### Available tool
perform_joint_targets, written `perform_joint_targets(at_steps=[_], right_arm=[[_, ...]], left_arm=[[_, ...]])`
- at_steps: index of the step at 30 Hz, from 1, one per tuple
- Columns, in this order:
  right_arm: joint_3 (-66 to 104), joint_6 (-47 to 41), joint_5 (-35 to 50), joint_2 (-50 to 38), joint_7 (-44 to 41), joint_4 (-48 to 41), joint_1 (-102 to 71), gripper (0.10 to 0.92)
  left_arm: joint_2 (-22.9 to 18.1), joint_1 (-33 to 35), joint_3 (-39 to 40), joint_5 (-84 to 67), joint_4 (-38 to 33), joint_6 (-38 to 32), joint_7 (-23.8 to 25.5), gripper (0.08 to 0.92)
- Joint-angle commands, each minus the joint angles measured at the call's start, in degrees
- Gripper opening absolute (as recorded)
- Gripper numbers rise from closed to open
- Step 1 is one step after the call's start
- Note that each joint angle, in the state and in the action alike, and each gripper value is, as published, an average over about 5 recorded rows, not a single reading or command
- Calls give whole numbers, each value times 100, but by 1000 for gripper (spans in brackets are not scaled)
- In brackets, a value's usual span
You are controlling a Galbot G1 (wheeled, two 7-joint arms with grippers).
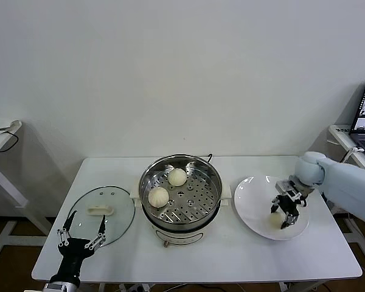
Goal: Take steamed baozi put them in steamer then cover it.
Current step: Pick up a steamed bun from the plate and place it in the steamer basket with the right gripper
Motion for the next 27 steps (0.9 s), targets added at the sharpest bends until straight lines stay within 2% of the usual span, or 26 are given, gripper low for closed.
perform_joint_targets(at_steps=[1,5,10,17,27], right_arm=[[-695,1005,131,399,-63,703,1971,627],[-642,1906,-300,908,-5,1318,2708,628],[-606,2414,-348,1641,182,1883,3152,628],[-577,3046,-729,2395,459,2189,2956,629],[-621,3632,-1543,2778,535,2254,1949,647]], left_arm=[[7,0,34,5,-12,3,-8,823],[9,-7,62,5,-33,9,-10,823],[16,-7,92,8,-46,6,-13,823],[18,4,107,11,-95,0,-17,823],[9,-2,69,5,-87,-17,-21,823]])
